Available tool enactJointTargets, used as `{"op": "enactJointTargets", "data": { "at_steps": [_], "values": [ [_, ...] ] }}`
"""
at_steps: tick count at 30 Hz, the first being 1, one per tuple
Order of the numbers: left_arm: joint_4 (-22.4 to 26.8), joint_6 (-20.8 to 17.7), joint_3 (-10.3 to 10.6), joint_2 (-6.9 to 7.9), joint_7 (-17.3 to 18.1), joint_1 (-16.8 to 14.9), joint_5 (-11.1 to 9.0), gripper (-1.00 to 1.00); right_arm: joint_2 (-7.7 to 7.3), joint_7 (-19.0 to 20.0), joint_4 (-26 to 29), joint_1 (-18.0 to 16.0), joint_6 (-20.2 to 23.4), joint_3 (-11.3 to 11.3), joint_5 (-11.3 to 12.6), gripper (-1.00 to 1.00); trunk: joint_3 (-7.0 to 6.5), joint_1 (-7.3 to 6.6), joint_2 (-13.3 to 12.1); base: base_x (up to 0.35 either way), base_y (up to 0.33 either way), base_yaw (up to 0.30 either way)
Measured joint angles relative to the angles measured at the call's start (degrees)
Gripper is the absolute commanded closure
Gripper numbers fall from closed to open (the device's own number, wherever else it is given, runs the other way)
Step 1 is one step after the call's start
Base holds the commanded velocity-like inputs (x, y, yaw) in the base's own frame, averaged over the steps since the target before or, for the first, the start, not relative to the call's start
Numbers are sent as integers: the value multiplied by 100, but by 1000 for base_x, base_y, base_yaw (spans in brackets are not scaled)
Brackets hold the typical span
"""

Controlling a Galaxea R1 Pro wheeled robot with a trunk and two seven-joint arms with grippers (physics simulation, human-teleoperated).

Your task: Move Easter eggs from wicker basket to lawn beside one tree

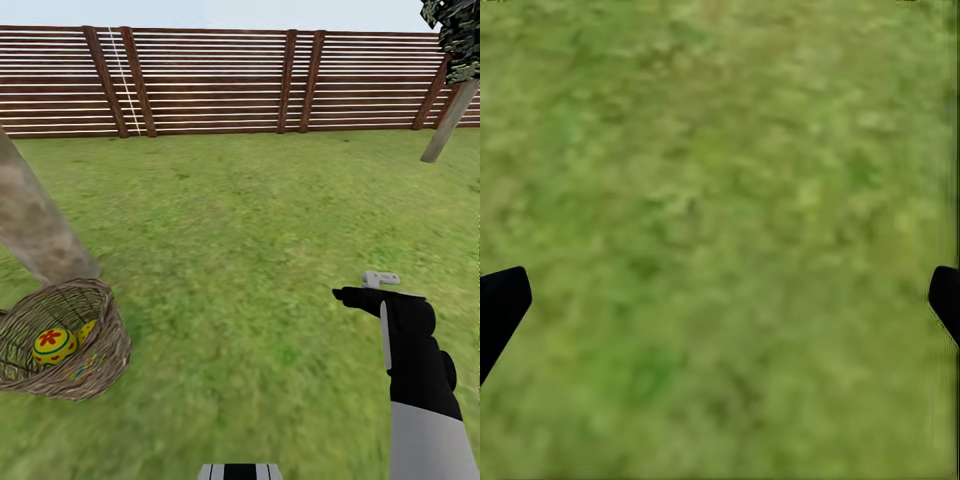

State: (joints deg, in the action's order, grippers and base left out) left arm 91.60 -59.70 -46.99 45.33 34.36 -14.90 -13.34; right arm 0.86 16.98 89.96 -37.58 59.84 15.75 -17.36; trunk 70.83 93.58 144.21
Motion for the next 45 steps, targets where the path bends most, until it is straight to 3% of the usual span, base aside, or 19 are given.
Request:
{"op": "enactJointTargets", "data": {
  "at_steps": [8, 21, 28, 31, 34, 37, 42, 45],
  "values": [
    [-3, 1, 78, 1, 0, -5, 51, -100, 120, -7, -1, 0, -2, -11, -13, -100, 0, -2, 0, 282, -43, 0],
    [-41, 6, 123, 28, -78, -30, 208, -100, 137, -7, -1, 1, -2, -21, -14, -100, 0, 1, 0, 130, -2, 0],
    [-655, 19, 125, 70, -245, -75, 617, -100, 173, -8, -1, 1, -2, -21, -13, -100, 0, 1, 0, 4, 0, 0],
    [-912, 20, 137, 84, -321, -251, 755, -100, 188, -8, -1, 1, -2, -21, -14, -100, 0, 1, 0, 0, 0, 0],
    [-1023, 12, 380, 62, -595, -461, 993, -100, 217, -9, -1, 1, -2, -21, -15, -100, 0, 1, 0, 0, 0, 0],
    [-920, 11, 587, 37, -674, -540, 1018, -100, 227, -9, -1, 1, -2, -21, -15, -100, 0, 1, 0, 0, 0, 0],
    [-316, 16, 947, -9, -663, -581, 668, -100, 238, -9, -1, 1, -2, -21, -16, -100, 0, 1, 0, 0, 0, 0],
    [-163, 14, 1066, -35, -669, -580, 573, -100, 236, -9, -1, -2, -2, -21, -15, -100, 0, 1, 0, 0, 0, 0]
  ]
}}
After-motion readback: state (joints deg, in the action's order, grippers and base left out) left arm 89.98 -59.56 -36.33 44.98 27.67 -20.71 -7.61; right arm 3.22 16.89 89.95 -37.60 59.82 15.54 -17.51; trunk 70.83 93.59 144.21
